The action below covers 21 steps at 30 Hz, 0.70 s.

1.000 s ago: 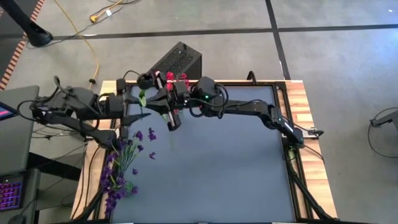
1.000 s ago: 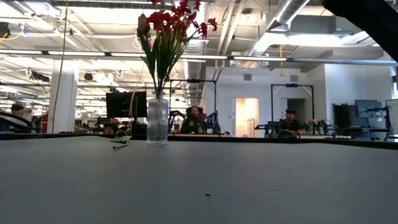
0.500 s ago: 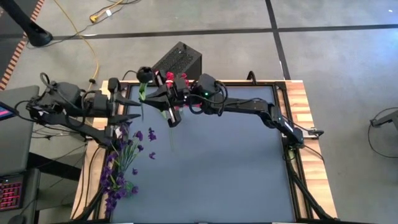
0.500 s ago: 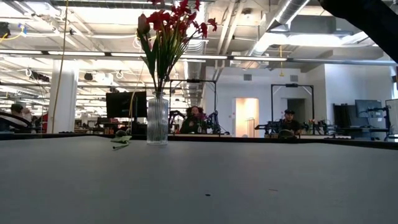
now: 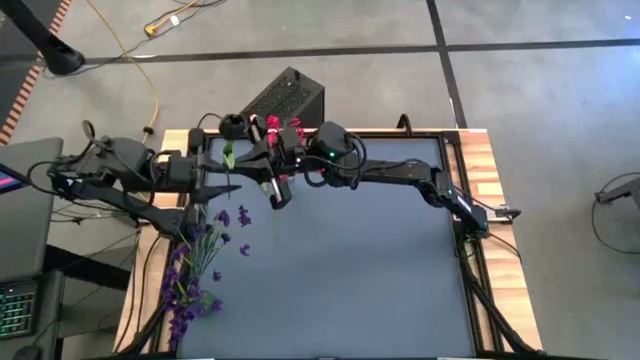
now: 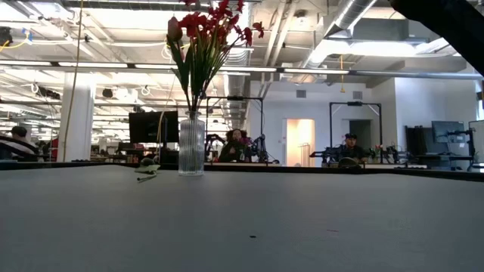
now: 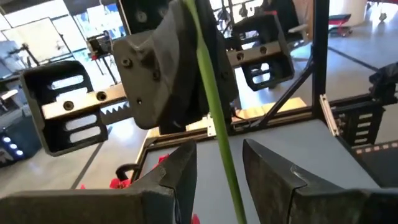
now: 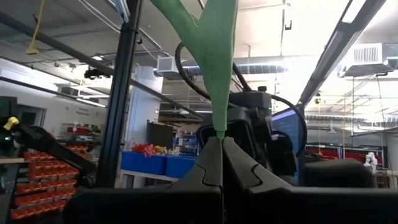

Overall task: Sort flowers into vase by color
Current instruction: Put the bottom black tulip into the green vase

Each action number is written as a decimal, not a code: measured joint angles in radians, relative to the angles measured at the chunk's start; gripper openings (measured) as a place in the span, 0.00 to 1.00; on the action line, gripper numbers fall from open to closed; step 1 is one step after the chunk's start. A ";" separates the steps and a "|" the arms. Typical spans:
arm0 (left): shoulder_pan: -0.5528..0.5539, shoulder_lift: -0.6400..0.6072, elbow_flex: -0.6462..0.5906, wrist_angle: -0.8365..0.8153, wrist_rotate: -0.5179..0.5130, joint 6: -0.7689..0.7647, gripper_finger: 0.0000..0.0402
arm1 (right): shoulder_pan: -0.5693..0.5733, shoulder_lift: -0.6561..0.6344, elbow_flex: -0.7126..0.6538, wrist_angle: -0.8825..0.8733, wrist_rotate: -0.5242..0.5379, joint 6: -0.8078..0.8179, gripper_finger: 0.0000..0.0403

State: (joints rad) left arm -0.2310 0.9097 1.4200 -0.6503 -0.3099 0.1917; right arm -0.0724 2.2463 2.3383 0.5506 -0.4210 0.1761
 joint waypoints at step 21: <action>0.000 -0.016 0.000 0.013 0.001 -0.007 0.05 | -0.001 -0.001 0.000 -0.024 -0.020 0.000 0.07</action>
State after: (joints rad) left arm -0.2306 0.8937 1.4200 -0.6378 -0.3091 0.1845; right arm -0.0738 2.2456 2.3383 0.5265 -0.4414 0.1763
